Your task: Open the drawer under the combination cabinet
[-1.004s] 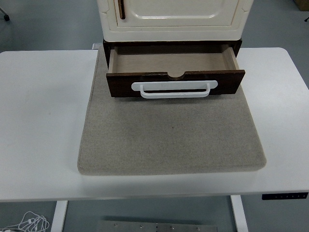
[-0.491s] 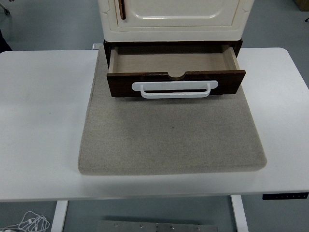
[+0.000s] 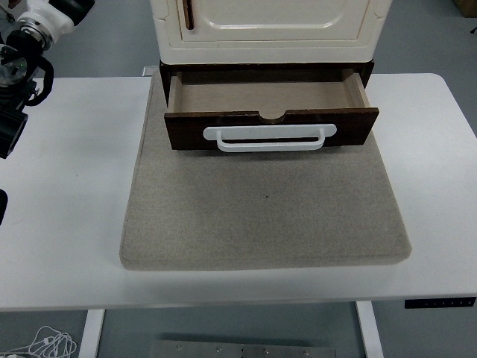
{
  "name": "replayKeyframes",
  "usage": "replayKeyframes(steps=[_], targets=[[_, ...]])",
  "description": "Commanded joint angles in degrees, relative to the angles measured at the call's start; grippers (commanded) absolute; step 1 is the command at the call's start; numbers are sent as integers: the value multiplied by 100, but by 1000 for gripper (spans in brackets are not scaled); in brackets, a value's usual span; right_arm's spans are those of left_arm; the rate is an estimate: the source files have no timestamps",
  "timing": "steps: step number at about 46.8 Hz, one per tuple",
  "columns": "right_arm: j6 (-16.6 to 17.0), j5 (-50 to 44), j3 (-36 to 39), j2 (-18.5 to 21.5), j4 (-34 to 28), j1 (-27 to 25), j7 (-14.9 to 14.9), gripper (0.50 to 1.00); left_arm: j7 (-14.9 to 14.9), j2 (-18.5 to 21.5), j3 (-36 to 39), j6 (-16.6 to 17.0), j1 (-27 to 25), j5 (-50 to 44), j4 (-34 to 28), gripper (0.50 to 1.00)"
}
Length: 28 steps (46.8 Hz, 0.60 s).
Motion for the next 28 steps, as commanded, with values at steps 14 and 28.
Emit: replayKeyframes(steps=[14,28], targets=[[11,18,20,0,9,0,0,926,-35,-594,-540,-479,275,-185,775,1000],[20,9,20,0,35,0,-17,926,-184,-902,-601,-435,310,-177,811,1000]])
